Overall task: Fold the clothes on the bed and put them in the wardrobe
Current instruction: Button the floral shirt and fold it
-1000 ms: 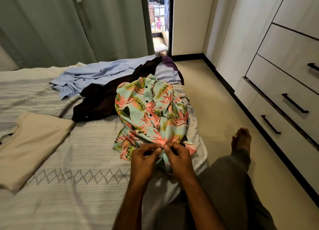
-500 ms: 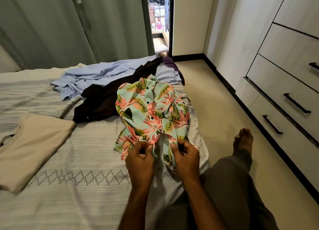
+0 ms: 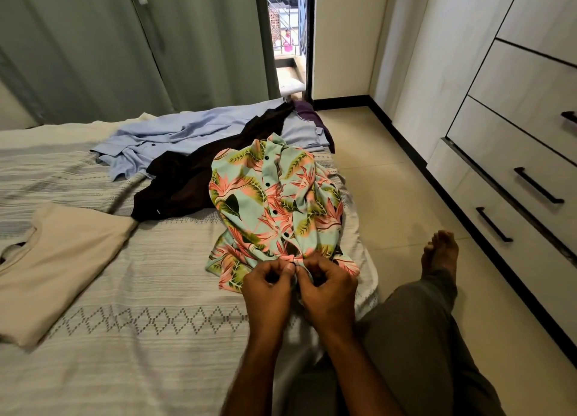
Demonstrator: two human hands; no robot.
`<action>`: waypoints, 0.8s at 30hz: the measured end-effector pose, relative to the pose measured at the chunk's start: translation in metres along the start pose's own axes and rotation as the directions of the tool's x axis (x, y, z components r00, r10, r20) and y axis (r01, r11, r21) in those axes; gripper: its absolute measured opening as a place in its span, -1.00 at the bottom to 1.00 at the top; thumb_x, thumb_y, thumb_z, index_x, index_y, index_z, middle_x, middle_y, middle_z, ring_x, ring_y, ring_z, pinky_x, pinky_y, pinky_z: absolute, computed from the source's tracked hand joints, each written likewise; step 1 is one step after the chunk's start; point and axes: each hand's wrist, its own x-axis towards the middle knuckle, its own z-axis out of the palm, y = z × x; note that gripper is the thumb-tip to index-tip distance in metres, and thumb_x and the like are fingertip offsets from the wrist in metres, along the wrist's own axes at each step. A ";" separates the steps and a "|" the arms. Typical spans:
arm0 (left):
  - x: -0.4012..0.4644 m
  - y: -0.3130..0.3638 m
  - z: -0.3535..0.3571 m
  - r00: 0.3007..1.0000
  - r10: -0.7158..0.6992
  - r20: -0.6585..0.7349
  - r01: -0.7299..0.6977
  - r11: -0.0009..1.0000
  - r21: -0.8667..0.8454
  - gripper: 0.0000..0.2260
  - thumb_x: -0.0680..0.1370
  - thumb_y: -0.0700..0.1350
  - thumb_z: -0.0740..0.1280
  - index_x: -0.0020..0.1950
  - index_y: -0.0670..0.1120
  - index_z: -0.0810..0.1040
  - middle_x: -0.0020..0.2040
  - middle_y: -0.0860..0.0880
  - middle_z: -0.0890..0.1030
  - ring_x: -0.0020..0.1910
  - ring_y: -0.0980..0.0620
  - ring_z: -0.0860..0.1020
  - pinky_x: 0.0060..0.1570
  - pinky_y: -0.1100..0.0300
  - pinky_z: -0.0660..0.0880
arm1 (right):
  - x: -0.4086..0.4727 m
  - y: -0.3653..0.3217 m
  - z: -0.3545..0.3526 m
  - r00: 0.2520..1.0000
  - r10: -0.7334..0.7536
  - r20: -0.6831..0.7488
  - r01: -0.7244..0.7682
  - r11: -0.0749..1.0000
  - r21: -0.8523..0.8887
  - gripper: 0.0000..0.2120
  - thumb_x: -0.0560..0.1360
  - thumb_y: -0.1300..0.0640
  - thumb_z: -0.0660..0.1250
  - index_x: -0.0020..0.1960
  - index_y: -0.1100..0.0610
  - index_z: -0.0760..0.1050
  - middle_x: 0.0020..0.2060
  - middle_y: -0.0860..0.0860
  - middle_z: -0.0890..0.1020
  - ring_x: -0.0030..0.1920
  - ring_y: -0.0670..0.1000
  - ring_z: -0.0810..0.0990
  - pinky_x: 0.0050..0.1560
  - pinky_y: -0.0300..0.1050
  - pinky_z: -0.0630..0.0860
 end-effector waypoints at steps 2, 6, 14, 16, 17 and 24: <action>-0.001 0.002 -0.001 1.000 -0.005 -0.001 0.005 1.000 -0.020 -0.89 0.55 -0.24 0.43 -0.17 -0.11 0.69 -0.25 -0.08 0.70 -0.18 -0.08 0.68 -0.08 -0.07 0.65 | 0.000 0.000 0.001 1.000 -0.015 -0.006 0.015 1.000 -0.005 -0.94 0.47 0.23 0.51 -0.07 0.11 0.69 -0.23 -0.23 0.64 -0.09 -0.32 0.62 -0.15 -0.50 0.50; -0.003 0.004 -0.001 1.000 -0.022 -0.004 0.022 0.999 -0.046 -0.91 0.55 -0.25 0.43 -0.13 -0.13 0.70 -0.22 -0.08 0.71 -0.16 -0.05 0.69 -0.05 -0.07 0.66 | 0.001 0.002 0.003 0.997 -0.075 -0.017 0.074 0.996 -0.046 -0.97 0.47 0.21 0.50 -0.10 0.12 0.67 -0.21 -0.09 0.68 -0.17 -0.22 0.63 -0.15 -0.48 0.49; -0.002 0.005 0.002 0.998 -0.052 -0.034 0.051 0.999 -0.018 -0.91 0.53 -0.24 0.45 -0.17 -0.12 0.69 -0.26 -0.09 0.70 -0.21 -0.07 0.69 -0.09 -0.14 0.66 | 0.000 0.007 0.003 0.995 -0.093 -0.024 0.093 0.996 0.003 -0.87 0.45 0.20 0.51 0.00 0.12 0.71 -0.13 -0.06 0.72 -0.09 -0.21 0.66 -0.11 -0.34 0.61; -0.003 0.007 0.003 0.997 -0.071 -0.036 0.070 0.997 -0.037 -0.90 0.53 -0.25 0.44 -0.17 -0.12 0.69 -0.26 -0.08 0.70 -0.20 -0.07 0.69 -0.08 -0.12 0.66 | 0.000 0.007 0.003 0.995 -0.103 -0.017 0.103 0.995 0.012 -0.85 0.45 0.20 0.49 0.01 0.12 0.72 -0.12 -0.08 0.73 -0.10 -0.20 0.67 -0.10 -0.30 0.63; -0.004 0.008 0.002 0.996 -0.086 -0.038 0.084 0.995 -0.052 -0.89 0.53 -0.25 0.44 -0.18 -0.12 0.70 -0.26 -0.08 0.70 -0.20 -0.06 0.69 -0.07 -0.10 0.66 | 0.000 0.007 0.002 0.994 -0.109 -0.004 0.109 0.994 0.023 -0.85 0.45 0.20 0.48 0.02 0.12 0.72 -0.12 -0.10 0.73 -0.10 -0.21 0.67 -0.10 -0.29 0.63; 0.000 0.008 -0.006 0.989 -0.144 0.020 0.145 0.984 -0.107 -0.88 0.54 -0.28 0.41 -0.12 -0.12 0.73 -0.22 -0.08 0.72 -0.16 -0.10 0.71 -0.10 -0.05 0.67 | 0.002 0.005 -0.002 0.994 -0.084 0.075 0.072 0.986 0.148 -0.82 0.48 0.30 0.45 0.03 0.12 0.73 -0.09 -0.20 0.71 -0.04 -0.22 0.69 -0.03 -0.33 0.60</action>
